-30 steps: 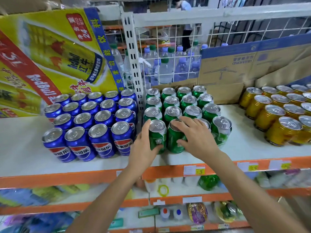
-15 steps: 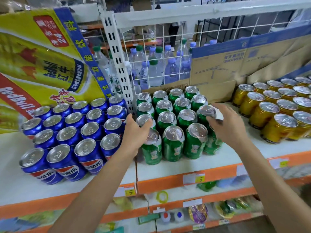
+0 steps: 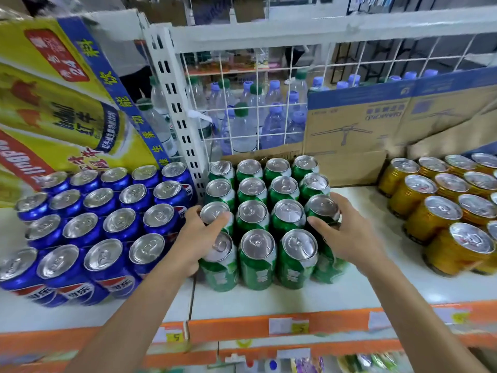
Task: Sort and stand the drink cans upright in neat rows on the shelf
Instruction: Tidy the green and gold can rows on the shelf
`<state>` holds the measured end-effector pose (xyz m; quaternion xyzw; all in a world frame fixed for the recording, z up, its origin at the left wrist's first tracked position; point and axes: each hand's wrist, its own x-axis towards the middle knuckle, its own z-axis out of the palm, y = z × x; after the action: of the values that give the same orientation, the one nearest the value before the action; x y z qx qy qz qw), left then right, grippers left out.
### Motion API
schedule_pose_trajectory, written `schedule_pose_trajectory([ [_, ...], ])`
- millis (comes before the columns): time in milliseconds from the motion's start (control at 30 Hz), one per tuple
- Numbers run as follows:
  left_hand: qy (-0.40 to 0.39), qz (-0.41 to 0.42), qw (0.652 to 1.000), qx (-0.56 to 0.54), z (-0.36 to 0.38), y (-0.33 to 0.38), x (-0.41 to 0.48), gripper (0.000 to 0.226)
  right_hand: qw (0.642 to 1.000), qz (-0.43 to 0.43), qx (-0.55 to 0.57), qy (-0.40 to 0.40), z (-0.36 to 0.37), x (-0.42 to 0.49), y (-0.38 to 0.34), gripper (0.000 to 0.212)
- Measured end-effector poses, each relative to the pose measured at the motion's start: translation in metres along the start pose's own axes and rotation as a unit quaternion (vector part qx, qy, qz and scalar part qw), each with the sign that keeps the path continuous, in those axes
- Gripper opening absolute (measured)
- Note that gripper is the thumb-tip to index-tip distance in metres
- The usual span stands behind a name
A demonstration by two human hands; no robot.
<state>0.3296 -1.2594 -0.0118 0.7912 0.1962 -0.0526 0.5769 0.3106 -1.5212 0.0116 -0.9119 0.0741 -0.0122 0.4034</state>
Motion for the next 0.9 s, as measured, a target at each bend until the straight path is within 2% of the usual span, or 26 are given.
schedule_pose_trajectory([
  [167,-0.009,-0.031,0.999,-0.018,-0.005,0.012,0.016,0.085,0.993,0.067,0.096,-0.033,-0.009,0.033,0.010,0.077],
  [333,0.020,-0.037,0.999,-0.004,-0.001,0.042,0.056,0.081,0.983,0.058,0.166,-0.059,-0.007,0.085,0.001,0.070],
  [467,-0.051,-0.046,0.997,0.020,0.006,0.053,0.073,0.085,0.983,0.015,0.159,-0.093,0.000,0.107,-0.010,0.059],
  [567,-0.065,-0.029,0.996,0.052,0.005,0.051,0.083,0.088,0.981,0.001,0.155,-0.117,0.005,0.115,-0.007,0.056],
  [733,-0.061,-0.030,0.995,0.077,0.003,0.043,0.091,0.092,0.978,0.002,0.167,-0.127,0.009,0.120,-0.002,0.073],
  [833,-0.046,-0.023,0.995,0.082,0.006,0.042,0.092,0.093,0.979,0.005,0.166,-0.118,0.009,0.119,-0.005,0.068],
  [900,-0.027,-0.014,0.995,0.094,0.006,0.042,0.090,0.092,0.991,-0.014,0.099,-0.089,0.007,0.117,-0.008,0.063],
])
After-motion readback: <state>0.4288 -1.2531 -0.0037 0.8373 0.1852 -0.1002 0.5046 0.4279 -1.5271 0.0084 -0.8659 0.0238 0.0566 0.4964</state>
